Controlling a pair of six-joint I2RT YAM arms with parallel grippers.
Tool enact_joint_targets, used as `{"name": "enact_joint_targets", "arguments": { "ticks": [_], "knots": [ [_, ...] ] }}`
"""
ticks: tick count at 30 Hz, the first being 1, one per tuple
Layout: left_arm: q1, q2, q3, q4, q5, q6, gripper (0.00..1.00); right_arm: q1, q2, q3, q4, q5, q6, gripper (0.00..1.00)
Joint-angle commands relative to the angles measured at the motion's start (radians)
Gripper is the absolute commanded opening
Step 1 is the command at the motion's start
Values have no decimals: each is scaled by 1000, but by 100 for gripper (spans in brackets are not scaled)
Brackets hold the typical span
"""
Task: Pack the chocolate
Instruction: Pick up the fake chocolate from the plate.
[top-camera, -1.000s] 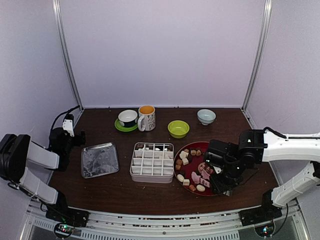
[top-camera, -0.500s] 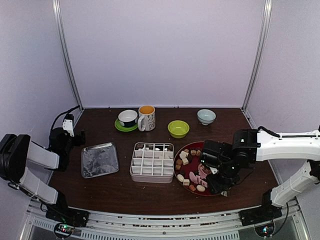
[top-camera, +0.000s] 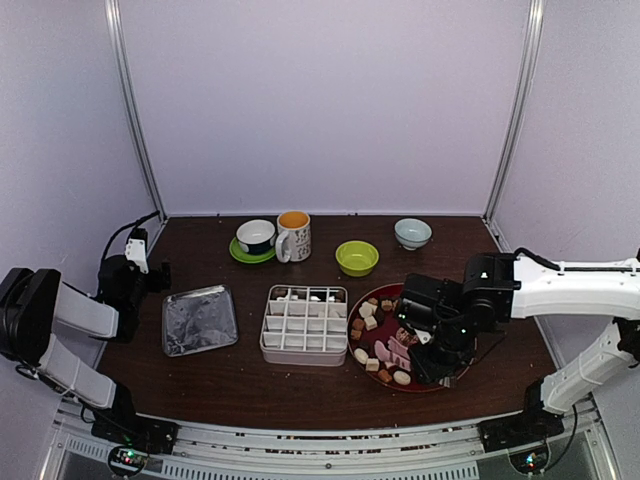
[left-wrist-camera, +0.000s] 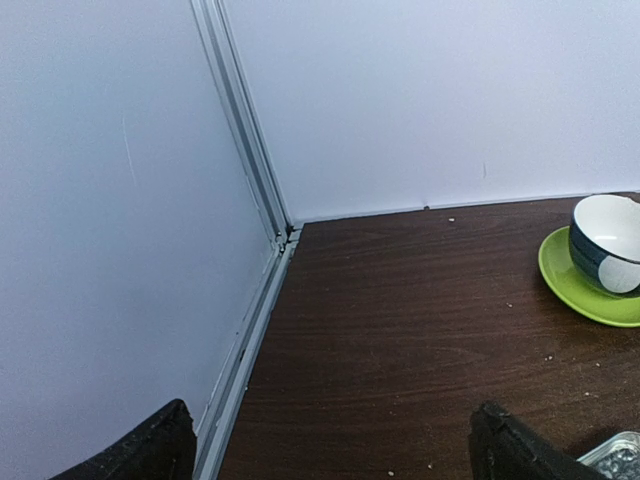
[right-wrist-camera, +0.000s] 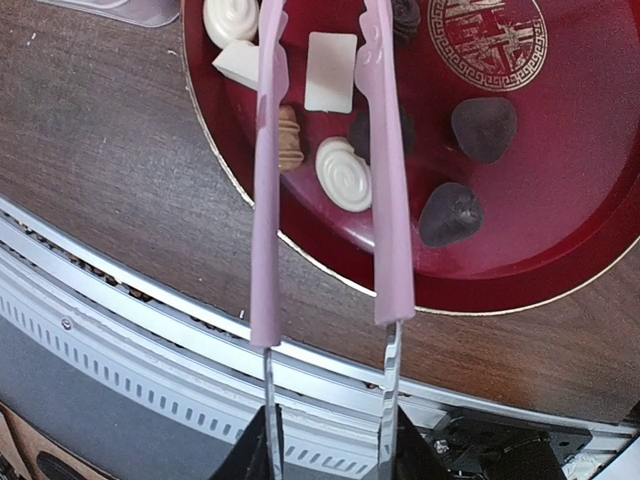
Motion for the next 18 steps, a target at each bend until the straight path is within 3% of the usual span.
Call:
{"name": "enact_joint_targets", "arguments": {
  "ticks": [1,18],
  "knots": [
    [8,-3,8,58,8,10,98,1,9,9,-21,12,-6,32],
    [7,-3,8,58,7,10,98,16,44,-2,-51,12,-14,32]
  ]
}}
